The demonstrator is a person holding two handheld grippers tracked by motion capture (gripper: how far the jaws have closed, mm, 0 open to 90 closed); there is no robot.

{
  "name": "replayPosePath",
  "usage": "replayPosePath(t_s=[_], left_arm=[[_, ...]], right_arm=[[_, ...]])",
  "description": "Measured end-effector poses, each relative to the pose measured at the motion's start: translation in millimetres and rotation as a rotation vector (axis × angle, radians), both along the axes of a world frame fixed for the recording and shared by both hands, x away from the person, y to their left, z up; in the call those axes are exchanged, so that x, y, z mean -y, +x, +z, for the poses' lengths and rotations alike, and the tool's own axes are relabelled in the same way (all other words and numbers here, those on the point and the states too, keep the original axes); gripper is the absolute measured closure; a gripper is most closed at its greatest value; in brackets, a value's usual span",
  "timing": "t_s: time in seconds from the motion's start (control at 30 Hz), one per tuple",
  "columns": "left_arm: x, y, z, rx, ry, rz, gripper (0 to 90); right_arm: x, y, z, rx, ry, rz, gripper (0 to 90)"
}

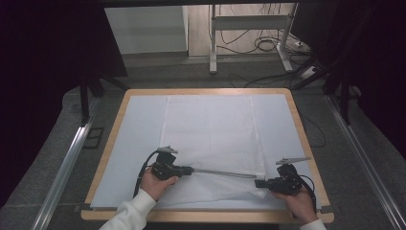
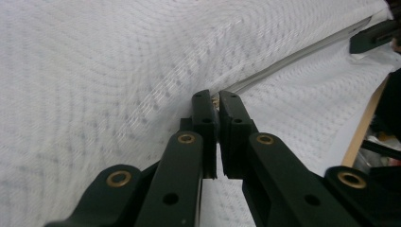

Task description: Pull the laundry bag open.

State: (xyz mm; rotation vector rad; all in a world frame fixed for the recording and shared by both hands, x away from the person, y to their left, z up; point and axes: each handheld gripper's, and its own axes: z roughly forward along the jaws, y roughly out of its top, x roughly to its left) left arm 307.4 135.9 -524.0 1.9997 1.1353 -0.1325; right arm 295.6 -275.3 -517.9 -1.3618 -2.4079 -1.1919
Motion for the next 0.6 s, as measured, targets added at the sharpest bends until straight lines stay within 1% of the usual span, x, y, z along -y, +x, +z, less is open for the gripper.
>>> replayPosePath(t_s=[0.13,0.17,0.3,0.4,0.47,0.53,0.6], left_arm=[[-7.5,0.5,-2.5,-0.013,0.0,0.013,87.5],[-9.0,0.3,-2.7,-0.016,-0.008,0.021,87.5],[-14.7,-0.2,-1.1,-0.011,-0.01,0.032,87.5],[-18.1,-0.3,-2.1,-0.015,-0.013,0.04,87.5],[-19.4,-0.7,-2.6,-0.017,-0.014,0.039,87.5],[-20.4,-1.4,-1.6,-0.013,-0.005,0.039,87.5],[-22.2,-1.8,-1.2,-0.014,-0.01,0.037,87.5]], right_arm=[[-0.1,0.1,-0.3,-0.002,-0.003,0.001,87.3],[0.0,0.2,-0.3,-0.003,-0.001,0.001,87.3],[0.1,0.0,-0.2,-0.002,0.001,0.001,87.3],[0.3,0.0,-0.2,-0.003,0.0,0.001,87.3],[-0.7,-0.1,-0.6,-0.002,-0.001,0.003,87.3],[-1.1,-0.1,-0.3,-0.002,-0.002,0.005,87.3],[-0.8,0.0,-0.3,-0.001,-0.003,0.004,87.3]])
